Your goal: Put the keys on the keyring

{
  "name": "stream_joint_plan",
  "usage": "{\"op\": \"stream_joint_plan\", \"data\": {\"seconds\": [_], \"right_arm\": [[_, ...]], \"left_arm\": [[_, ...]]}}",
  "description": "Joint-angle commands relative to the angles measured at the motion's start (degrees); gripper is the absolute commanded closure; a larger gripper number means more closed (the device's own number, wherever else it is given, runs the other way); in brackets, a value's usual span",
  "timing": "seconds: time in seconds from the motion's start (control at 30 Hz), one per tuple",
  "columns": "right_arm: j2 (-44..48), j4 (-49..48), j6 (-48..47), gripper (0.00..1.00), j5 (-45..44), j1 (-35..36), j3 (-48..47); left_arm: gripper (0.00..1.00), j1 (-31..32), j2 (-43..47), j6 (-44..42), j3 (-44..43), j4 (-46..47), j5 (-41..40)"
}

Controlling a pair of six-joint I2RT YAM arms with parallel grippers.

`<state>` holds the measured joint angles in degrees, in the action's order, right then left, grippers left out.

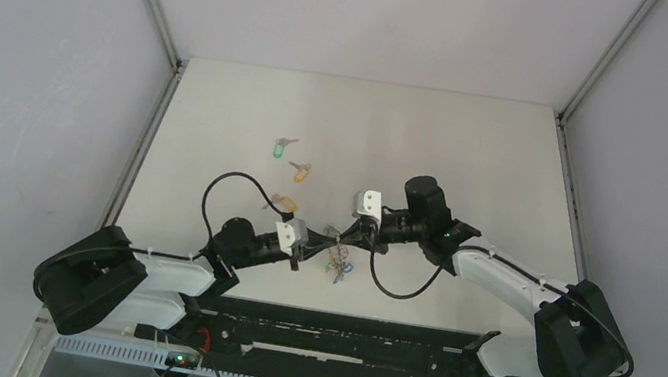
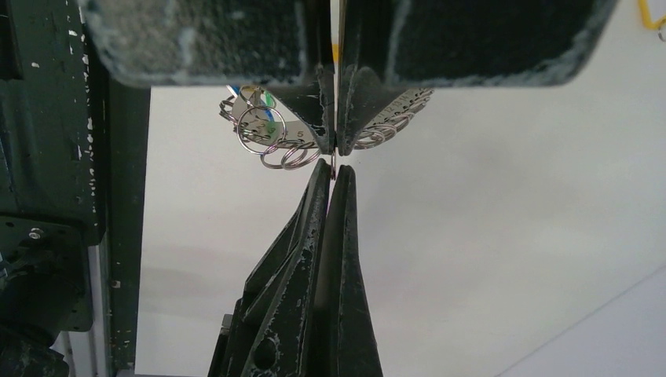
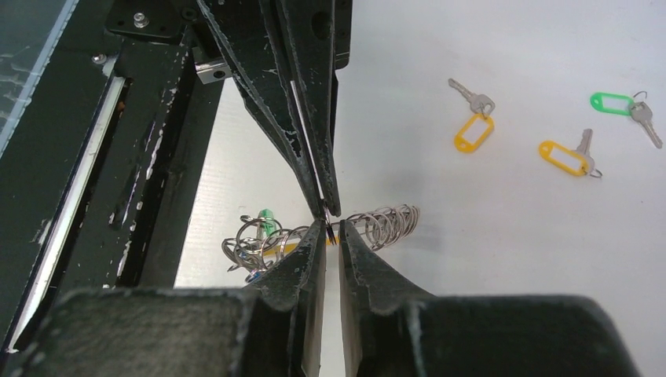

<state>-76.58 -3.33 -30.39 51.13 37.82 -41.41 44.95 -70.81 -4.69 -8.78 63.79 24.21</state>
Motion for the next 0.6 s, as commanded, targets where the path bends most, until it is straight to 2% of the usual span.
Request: {"op": "stream_joint_plan", "data": {"seconds": [0.0,0.57], "right_arm": [[-0.52,1.16,-2.71,0.89,0.39,0.88,-2.14],[-1.21,3.71,-5.38,0.90,-2.20,2.25,-3.33]], "left_arm": [[1.00,-0.21,1.68,-0.68,-3.00,1.15,0.93],[1.00,-0.21,3.52,-0.56,-2.68,1.15,1.48]]}}
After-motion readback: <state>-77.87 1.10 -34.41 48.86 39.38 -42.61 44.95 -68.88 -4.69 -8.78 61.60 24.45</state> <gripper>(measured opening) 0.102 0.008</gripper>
